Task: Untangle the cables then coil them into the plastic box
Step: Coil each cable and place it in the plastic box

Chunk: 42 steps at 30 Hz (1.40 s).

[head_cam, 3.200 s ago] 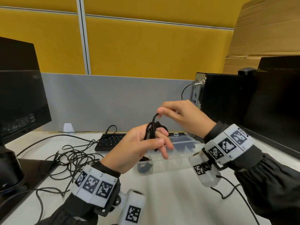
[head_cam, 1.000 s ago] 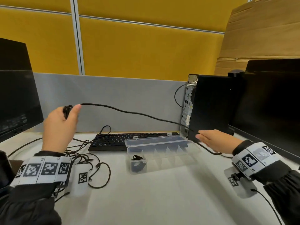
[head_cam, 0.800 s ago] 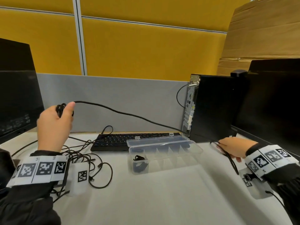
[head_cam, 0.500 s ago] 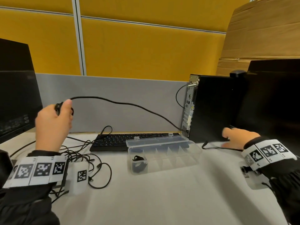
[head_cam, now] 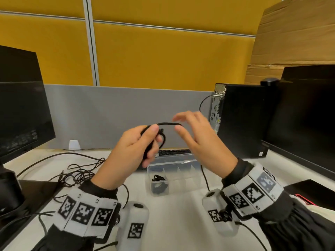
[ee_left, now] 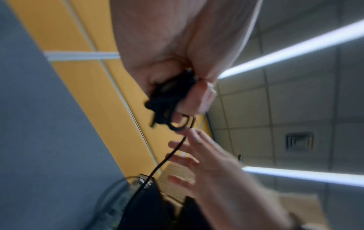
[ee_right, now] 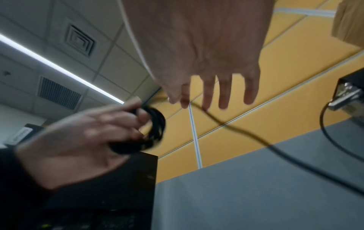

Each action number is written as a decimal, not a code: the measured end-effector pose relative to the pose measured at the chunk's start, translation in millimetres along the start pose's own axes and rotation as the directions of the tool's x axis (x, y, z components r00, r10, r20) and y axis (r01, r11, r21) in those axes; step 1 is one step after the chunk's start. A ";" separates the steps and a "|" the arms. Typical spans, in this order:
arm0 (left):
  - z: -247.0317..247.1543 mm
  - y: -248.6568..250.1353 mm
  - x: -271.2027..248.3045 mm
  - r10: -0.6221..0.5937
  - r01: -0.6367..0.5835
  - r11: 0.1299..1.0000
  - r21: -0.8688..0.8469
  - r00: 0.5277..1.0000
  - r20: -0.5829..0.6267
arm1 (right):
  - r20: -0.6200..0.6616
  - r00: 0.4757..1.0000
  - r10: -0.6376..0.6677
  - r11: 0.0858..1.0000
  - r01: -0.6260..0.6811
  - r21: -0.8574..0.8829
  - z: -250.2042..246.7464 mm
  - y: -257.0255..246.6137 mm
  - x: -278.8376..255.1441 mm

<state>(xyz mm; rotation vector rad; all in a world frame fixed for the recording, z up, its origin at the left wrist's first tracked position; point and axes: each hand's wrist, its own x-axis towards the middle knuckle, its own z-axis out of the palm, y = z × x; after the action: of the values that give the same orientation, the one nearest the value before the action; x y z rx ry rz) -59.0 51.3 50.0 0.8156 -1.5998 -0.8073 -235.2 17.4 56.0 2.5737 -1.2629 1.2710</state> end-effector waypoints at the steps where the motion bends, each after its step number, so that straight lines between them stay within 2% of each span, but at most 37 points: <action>1: 1.4 3.6 -2.5 -0.013 0.020 0.996 -0.090 0.997 0.071 | -0.057 0.998 -0.029 0.999 0.026 -0.046 -0.8 1.4 2.1; 2: 3.2 7.2 -4.7 -0.005 0.030 0.982 -0.188 0.991 0.130 | -0.070 0.996 -0.057 0.998 0.054 -0.044 -1.0 3.5 3.3; 3: 5.2 10.8 -6.8 0.020 0.031 0.957 -0.289 0.985 0.170 | -0.042 0.997 -0.068 0.997 0.070 0.038 -1.2 3.3 3.3; 5: 9.9 16.5 -10.2 0.085 0.019 0.870 -0.493 0.979 0.186 | 0.126 0.992 -0.023 0.954 -0.016 0.299 0.7 -3.0 -0.2; 6: 12.1 17.2 -11.4 0.108 0.014 0.818 -0.575 0.978 0.177 | 0.241 0.971 -0.003 0.927 -0.087 0.365 3.0 -6.3 -3.1; 7: 14.0 17.2 -12.2 0.125 0.007 0.781 -0.625 0.978 0.168 | 0.346 0.938 0.004 0.924 -0.136 0.357 5.8 -9.8 -6.7; 10: 15.9 11.9 -9.7 0.128 -0.057 0.780 -0.623 0.989 0.071 | 0.580 0.814 -0.025 0.977 -0.103 0.187 18.9 -16.4 -24.3; 12: 10.9 2.1 -1.9 0.133 -0.144 0.846 -0.514 0.989 -0.058 | 0.698 0.715 -0.037 0.993 -0.049 0.103 23.5 -21.4 -40.3; 13: 6.9 -4.9 2.7 0.148 -0.180 0.892 -0.414 0.983 -0.109 | 0.729 0.683 -0.039 0.997 -0.027 0.079 24.4 -24.0 -48.4; 14: 3.4 -14.1 6.7 0.162 -0.195 0.937 -0.291 0.978 -0.134 | 0.731 0.681 -0.038 0.998 -0.005 0.056 23.7 -27.0 -54.3; 15: 2.3 -22.2 8.8 0.169 -0.188 0.971 -0.148 0.977 -0.132 | 0.696 0.717 -0.046 0.999 0.027 0.037 21.4 -30.3 -57.1; 17: 3.4 -39.1 9.2 0.132 -0.122 0.985 0.120 0.988 -0.078 | 0.535 0.840 -0.084 0.990 0.129 -0.048 13.6 -30.8 -53.8; 19: 7.0 -45.0 5.8 0.023 -0.028 0.963 0.266 1.000 0.021 | 0.311 0.944 -0.111 0.950 0.193 -0.247 2.9 -21.6 -39.8; 20: 9.8 -44.0 4.2 -0.019 -0.005 0.967 0.255 0.996 0.091 | 0.199 0.972 -0.122 0.931 0.182 -0.316 -3.0 -14.7 -31.1; 21: 12.4 -39.6 2.7 -0.045 0.012 0.980 0.197 0.985 0.164 | 0.111 0.985 -0.135 0.938 0.163 -0.305 -8.1 -6.9 -22.4; 23: 15.0 -27.7 1.3 -0.071 0.065 0.997 0.036 0.965 0.252 | 0.023 0.993 -0.115 0.981 0.117 -0.155 -15.0 6.3 -9.3; 25: 15.5 -20.8 0.8 -0.059 0.100 0.987 -0.123 0.952 0.301 | 0.061 0.996 -0.058 0.998 0.059 -0.008 -10.3 18.0 -1.9; 28: 16.9 -20.7 -0.2 -0.019 0.118 0.935 -0.335 0.958 0.285 | 0.265 0.964 -0.001 0.976 -0.057 0.208 1.5 26.1 1.1; 31: 15.4 -18.5 2.7 0.016 0.045 0.834 -0.550 0.994 0.106 | 0.457 0.887 0.064 0.941 -0.206 0.269 9.4 27.5 -6.5; 33: 10.9 -15.5 6.8 0.041 -0.063 0.793 -0.606 0.998 -0.050 | 0.612 0.786 0.086 0.948 -0.254 0.193 19.9 29.4 -21.0; 35: 3.4 -18.6 11.2 0.106 -0.183 0.847 -0.499 0.978 -0.180 | 0.704 0.709 0.041 0.980 -0.166 0.111 30.7 25.2 -36.2; 36: 0.3 -23.6 12.9 0.149 -0.220 0.904 -0.368 0.966 -0.212 | 0.709 0.705 0.000 0.987 -0.114 0.113 33.3 19.7 -40.7; 38: -0.3 -35.2 12.8 0.239 -0.239 0.971 0.020 0.957 -0.166 | 0.652 0.752 -0.093 0.982 -0.037 0.184 29.0 6.1 -40.1; 40: 1.5 -44.7 10.0 0.218 -0.195 0.924 0.328 0.975 -0.036 | 0.555 0.817 -0.159 0.971 0.028 0.236 16.3 -4.5 -30.9; 42: 0.6 -45.4 7.9 0.112 -0.118 0.918 0.378 0.993 0.037 | 0.430 0.886 -0.174 0.970 0.078 0.232 3.4 -5.3 -21.6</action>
<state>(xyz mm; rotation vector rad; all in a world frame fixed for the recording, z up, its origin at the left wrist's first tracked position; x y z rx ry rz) -56.8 20.7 15.7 0.9783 -1.8292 -0.4213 -237.0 34.0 41.0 3.1737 -1.0209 0.8515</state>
